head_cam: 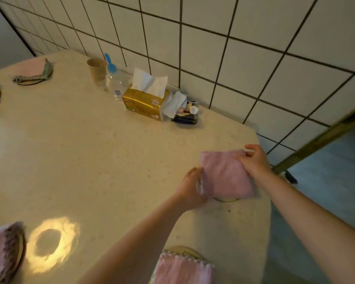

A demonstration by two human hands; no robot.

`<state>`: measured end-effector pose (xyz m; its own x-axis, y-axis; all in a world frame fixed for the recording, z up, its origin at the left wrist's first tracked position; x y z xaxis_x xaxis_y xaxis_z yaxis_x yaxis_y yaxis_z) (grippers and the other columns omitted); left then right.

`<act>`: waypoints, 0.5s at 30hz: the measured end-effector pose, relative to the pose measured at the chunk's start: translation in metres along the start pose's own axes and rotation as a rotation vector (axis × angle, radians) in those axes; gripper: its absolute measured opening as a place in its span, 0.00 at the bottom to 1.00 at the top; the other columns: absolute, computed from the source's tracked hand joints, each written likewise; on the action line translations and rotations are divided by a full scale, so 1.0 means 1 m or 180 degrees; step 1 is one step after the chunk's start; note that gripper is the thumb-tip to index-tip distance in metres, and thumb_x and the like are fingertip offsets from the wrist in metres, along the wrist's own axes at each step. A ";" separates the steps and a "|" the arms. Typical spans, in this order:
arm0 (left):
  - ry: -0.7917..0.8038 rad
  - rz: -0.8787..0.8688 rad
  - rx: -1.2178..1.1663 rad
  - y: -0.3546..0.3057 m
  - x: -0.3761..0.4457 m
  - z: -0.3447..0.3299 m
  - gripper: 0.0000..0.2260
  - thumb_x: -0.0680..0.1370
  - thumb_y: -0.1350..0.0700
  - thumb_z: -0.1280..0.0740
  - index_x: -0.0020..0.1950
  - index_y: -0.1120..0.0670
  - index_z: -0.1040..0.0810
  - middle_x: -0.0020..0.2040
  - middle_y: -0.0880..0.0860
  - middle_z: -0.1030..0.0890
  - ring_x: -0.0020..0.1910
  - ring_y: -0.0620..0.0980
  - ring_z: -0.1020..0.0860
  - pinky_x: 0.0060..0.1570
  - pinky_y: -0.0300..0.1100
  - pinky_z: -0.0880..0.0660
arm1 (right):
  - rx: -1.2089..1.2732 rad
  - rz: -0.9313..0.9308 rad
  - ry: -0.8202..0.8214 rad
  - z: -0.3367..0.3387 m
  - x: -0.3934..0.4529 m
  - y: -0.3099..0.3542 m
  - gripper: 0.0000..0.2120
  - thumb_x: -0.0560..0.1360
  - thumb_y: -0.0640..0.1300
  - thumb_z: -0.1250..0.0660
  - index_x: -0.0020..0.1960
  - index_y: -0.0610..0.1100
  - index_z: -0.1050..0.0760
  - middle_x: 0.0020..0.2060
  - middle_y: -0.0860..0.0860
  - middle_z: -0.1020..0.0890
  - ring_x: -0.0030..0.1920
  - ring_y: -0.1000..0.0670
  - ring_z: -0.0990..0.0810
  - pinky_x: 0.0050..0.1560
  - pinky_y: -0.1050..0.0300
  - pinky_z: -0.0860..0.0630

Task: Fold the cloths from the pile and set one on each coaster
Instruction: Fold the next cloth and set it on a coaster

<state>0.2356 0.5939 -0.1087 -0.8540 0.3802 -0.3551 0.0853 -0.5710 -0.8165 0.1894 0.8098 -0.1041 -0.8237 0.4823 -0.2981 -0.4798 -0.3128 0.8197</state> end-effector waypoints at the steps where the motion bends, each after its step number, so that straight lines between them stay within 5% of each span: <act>1: 0.0014 0.0075 0.0056 0.003 -0.001 -0.001 0.42 0.65 0.53 0.25 0.75 0.59 0.40 0.75 0.57 0.39 0.74 0.54 0.39 0.70 0.38 0.42 | -0.0056 0.0018 -0.0013 0.000 0.002 -0.004 0.26 0.70 0.45 0.26 0.64 0.42 0.32 0.58 0.44 0.23 0.52 0.47 0.23 0.50 0.55 0.26; 4: -0.0025 0.0191 0.0113 0.012 -0.004 -0.003 0.37 0.69 0.64 0.28 0.75 0.56 0.39 0.76 0.54 0.41 0.74 0.52 0.40 0.70 0.37 0.41 | -0.0136 0.0167 -0.0012 0.000 0.004 -0.013 0.26 0.70 0.44 0.27 0.64 0.41 0.32 0.58 0.44 0.23 0.52 0.48 0.24 0.54 0.54 0.26; 8: -0.0114 0.0145 -0.0057 0.019 -0.012 0.000 0.35 0.69 0.67 0.30 0.73 0.54 0.36 0.73 0.54 0.37 0.66 0.58 0.29 0.63 0.50 0.28 | -0.0208 0.0283 -0.0129 0.001 0.001 -0.016 0.22 0.71 0.42 0.28 0.63 0.40 0.30 0.57 0.44 0.22 0.50 0.51 0.24 0.54 0.54 0.25; 12: -0.0326 0.0329 -0.0136 0.028 -0.036 0.013 0.29 0.72 0.66 0.31 0.72 0.52 0.34 0.65 0.51 0.31 0.54 0.52 0.25 0.49 0.42 0.25 | -0.0592 0.0405 -0.0384 0.009 -0.009 -0.018 0.20 0.72 0.47 0.29 0.60 0.43 0.30 0.55 0.45 0.22 0.52 0.47 0.22 0.54 0.49 0.24; 15: -0.0741 0.0495 -0.0024 0.045 -0.065 0.020 0.25 0.70 0.66 0.31 0.66 0.55 0.29 0.59 0.55 0.25 0.51 0.51 0.28 0.51 0.44 0.26 | -0.0832 0.0205 -0.0388 0.014 -0.017 -0.024 0.23 0.72 0.50 0.29 0.61 0.41 0.30 0.54 0.46 0.22 0.54 0.44 0.22 0.51 0.50 0.26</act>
<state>0.2848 0.5285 -0.1132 -0.9253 0.1104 -0.3629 0.2276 -0.6038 -0.7640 0.2191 0.8212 -0.1121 -0.8202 0.5444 -0.1757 -0.5023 -0.5384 0.6766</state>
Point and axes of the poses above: each hand's wrist, its own x-axis towards the middle knuckle, its own z-axis out of the back of the hand, y = z × x, the point moved 3 cm from there along x, towards the middle knuckle
